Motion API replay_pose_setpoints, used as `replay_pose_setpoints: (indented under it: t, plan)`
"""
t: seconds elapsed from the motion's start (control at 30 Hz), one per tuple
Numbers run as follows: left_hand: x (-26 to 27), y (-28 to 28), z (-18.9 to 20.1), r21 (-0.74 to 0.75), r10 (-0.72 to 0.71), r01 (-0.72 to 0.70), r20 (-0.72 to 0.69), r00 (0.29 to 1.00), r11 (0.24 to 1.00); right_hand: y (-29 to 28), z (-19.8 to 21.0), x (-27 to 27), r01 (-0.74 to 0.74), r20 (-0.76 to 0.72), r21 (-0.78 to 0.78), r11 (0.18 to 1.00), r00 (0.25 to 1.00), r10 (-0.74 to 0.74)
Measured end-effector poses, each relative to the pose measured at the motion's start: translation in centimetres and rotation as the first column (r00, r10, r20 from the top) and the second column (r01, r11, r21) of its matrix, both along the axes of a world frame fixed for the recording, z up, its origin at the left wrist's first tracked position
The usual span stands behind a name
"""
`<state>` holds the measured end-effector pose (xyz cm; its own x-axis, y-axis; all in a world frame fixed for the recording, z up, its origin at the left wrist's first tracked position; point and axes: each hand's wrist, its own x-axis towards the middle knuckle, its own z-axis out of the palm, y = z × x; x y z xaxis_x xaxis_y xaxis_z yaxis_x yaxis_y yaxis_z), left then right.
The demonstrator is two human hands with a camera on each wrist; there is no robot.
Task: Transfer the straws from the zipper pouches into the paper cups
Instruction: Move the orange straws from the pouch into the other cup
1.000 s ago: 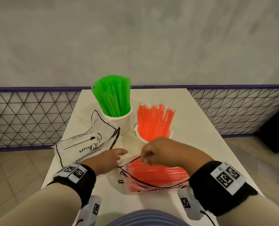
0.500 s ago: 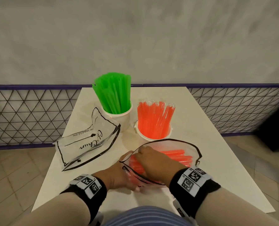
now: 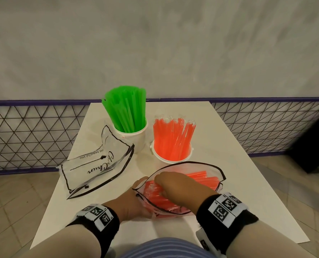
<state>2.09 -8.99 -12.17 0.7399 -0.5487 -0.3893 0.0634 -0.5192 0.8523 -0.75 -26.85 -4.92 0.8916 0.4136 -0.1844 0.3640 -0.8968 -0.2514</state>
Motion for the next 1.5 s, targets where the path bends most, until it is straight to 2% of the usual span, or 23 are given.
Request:
replay_pose_setpoints:
  t: [0.07, 0.13, 0.27, 0.33, 0.43, 0.5, 0.53, 0.63, 0.67, 0.7, 0.8, 0.9, 0.97, 1.07, 1.2, 1.27, 1.3, 1.33, 1.37, 1.4, 1.43, 1.5]
  plan:
    - [0.0, 0.1, 0.1, 0.015, 0.001, -0.001, -0.029, 1.000, 1.000, 0.0, 0.2, 0.1, 0.023, -0.017, 0.017, 1.000, 1.000, -0.022]
    - [0.2, 0.3, 0.2, 0.037, -0.065, 0.067, -0.048, 0.997, 0.997, 0.0, 0.8, 0.3, 0.029, -0.042, 0.039, 0.999, 0.999, -0.028]
    - [1.0, 1.2, 1.3, 0.204, -0.204, 0.213, -0.063, 0.977, 0.955, -0.6, 2.7, 1.4, 0.083, -0.129, 0.119, 0.989, 0.989, -0.067]
    - [1.6, 2.0, 1.8, 0.311, -0.227, 0.231, -0.049, 0.973, 0.922, -1.2, 4.3, 1.9, 0.154, -0.182, 0.221, 0.963, 0.977, -0.115]
    - [3.0, 2.8, 2.6, 0.330, -0.256, 0.220, 0.067, 0.964, 0.918, -2.5, 7.6, 2.5, 0.258, -0.203, 0.418, 0.871, 0.961, -0.187]
    - [4.1, 3.0, 3.4, 0.361, -0.205, 0.141, 0.146, 0.968, 0.922, -3.2, 10.1, 2.8, 0.292, -0.166, 0.585, 0.757, 0.956, -0.241]
    - [4.7, 2.8, 4.0, 0.341, -0.142, 0.077, 0.169, 0.975, 0.937, -3.4, 11.2, 3.0, 0.301, -0.149, 0.685, 0.664, 0.950, -0.276]
    - [6.1, 1.4, 5.2, 0.197, 0.030, -0.064, 0.173, 0.985, 0.978, -3.7, 13.8, 3.7, 0.278, -0.176, 0.917, 0.285, 0.925, -0.336]
    - [6.5, 0.5, 5.8, 0.169, 0.056, -0.086, 0.173, 0.983, 0.982, -3.7, 14.4, 4.0, 0.248, -0.169, 0.949, 0.195, 0.921, -0.351]
    - [6.8, -0.4, 6.1, 0.148, 0.075, -0.104, 0.185, 0.980, 0.983, -3.6, 14.7, 4.4, 0.219, -0.152, 0.966, 0.140, 0.912, -0.380]
    - [7.5, -3.2, 7.4, 0.131, 0.104, -0.139, 0.244, 0.964, 0.982, -3.1, 14.0, 5.7, 0.188, -0.135, 0.981, 0.055, 0.855, -0.501]
    - [7.7, -5.5, 7.7, 0.108, 0.148, -0.177, 0.236, 0.960, 0.978, -2.2, 11.9, 6.7, 0.192, -0.190, 0.980, -0.054, 0.818, -0.543]
    - [7.9, -6.3, 7.4, 0.083, 0.175, -0.200, 0.240, 0.955, 0.976, -1.6, 10.0, 7.0, 0.249, -0.253, 0.965, -0.083, 0.797, -0.548]
    - [8.0, -6.6, 6.9, 0.072, 0.195, -0.214, 0.213, 0.957, 0.974, -1.1, 6.8, 7.5, 0.370, -0.335, 0.927, -0.054, 0.759, -0.558]
    - [7.9, -6.7, 6.5, 0.071, 0.136, -0.153, 0.208, 0.969, 0.986, -1.2, 3.4, 8.2, 0.546, -0.414, 0.833, 0.093, 0.725, -0.551]
    - [7.8, -6.6, 6.5, 0.059, 0.130, -0.145, 0.201, 0.971, 0.988, -1.4, 2.2, 8.9, 0.610, -0.402, 0.758, 0.231, 0.716, -0.571]
    - [7.8, -6.5, 6.4, 0.045, 0.137, -0.149, 0.203, 0.970, 0.988, -1.5, 1.9, 9.2, 0.623, -0.337, 0.684, 0.380, 0.732, -0.592]
    - [7.7, -6.5, 6.5, 0.030, 0.146, -0.155, 0.204, 0.968, 0.987, -1.5, 1.8, 9.5, 0.615, -0.225, 0.547, 0.568, 0.761, -0.608]
    - [7.6, -6.4, 6.4, 0.019, 0.150, -0.158, 0.214, 0.965, 0.987, -1.6, 1.8, 9.8, 0.598, -0.095, 0.383, 0.705, 0.784, -0.613]
    - [7.6, -6.3, 6.4, 0.006, 0.143, -0.148, 0.217, 0.966, 0.989, -1.6, 1.8, 10.0, 0.587, 0.012, 0.276, 0.761, 0.790, -0.613]
    - [7.6, -6.3, 6.4, -0.007, 0.130, -0.132, 0.215, 0.968, 0.991, -1.6, 2.1, 10.2, 0.586, 0.061, 0.256, 0.768, 0.784, -0.618]
    - [7.7, -6.3, 6.4, -0.001, 0.124, -0.127, 0.211, 0.970, 0.992, -1.8, 2.3, 10.6, 0.596, 0.063, 0.319, 0.737, 0.762, -0.644]
